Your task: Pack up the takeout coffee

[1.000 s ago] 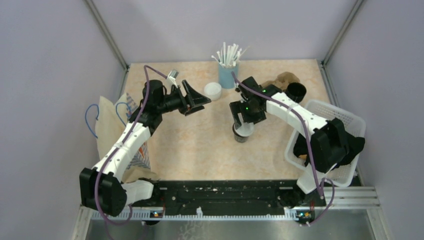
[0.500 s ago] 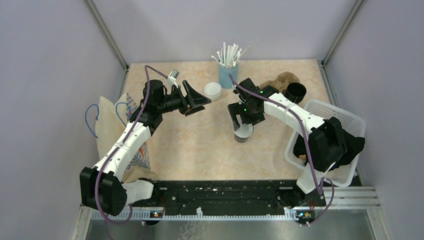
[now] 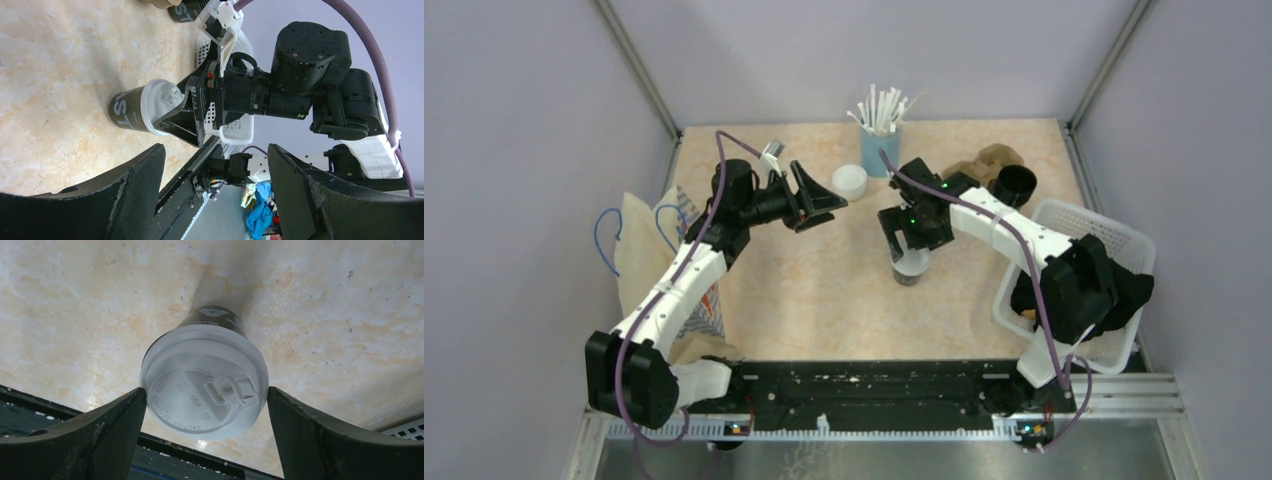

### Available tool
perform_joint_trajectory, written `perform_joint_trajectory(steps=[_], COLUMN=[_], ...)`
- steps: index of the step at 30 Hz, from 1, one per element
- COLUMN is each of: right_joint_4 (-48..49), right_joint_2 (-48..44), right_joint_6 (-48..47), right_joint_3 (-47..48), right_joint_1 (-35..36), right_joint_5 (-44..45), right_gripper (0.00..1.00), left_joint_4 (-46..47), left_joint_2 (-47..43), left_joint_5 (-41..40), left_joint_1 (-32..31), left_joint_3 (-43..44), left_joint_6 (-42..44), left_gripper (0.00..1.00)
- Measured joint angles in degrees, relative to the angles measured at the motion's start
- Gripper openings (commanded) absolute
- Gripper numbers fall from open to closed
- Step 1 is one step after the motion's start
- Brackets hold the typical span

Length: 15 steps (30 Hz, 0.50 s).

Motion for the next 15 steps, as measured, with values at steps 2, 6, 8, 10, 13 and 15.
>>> perform_joint_trajectory(steps=[2, 6, 8, 10, 13, 15], right_joint_4=[-0.11, -0.28, -0.37, -0.42, -1.18, -1.90], right_joint_2=[0.02, 0.04, 0.07, 0.15, 0.33, 0.46], right_joint_6=[0.00, 0.00, 0.00, 0.00, 0.07, 0.15], right_joint_3=[0.00, 0.02, 0.02, 0.15, 0.85, 2.25], right_joint_1=[0.20, 0.37, 0.37, 0.37, 0.37, 0.37], right_joint_5=[0.24, 0.70, 0.87, 0.90, 0.85, 0.68], right_gripper=[0.91, 0.93, 0.94, 0.96, 0.99, 0.99], left_joint_4=[0.00, 0.07, 0.15, 0.17, 0.17, 0.17], left_joint_2=[0.00, 0.00, 0.00, 0.00, 0.00, 0.09], left_joint_5=[0.00, 0.02, 0.02, 0.04, 0.07, 0.22], left_joint_1=[0.00, 0.00, 0.00, 0.00, 0.00, 0.00], left_joint_3=[0.00, 0.00, 0.00, 0.00, 0.00, 0.00], left_joint_6=[0.00, 0.00, 0.00, 0.00, 0.00, 0.09], left_gripper=[0.81, 0.81, 0.81, 0.81, 0.81, 0.82])
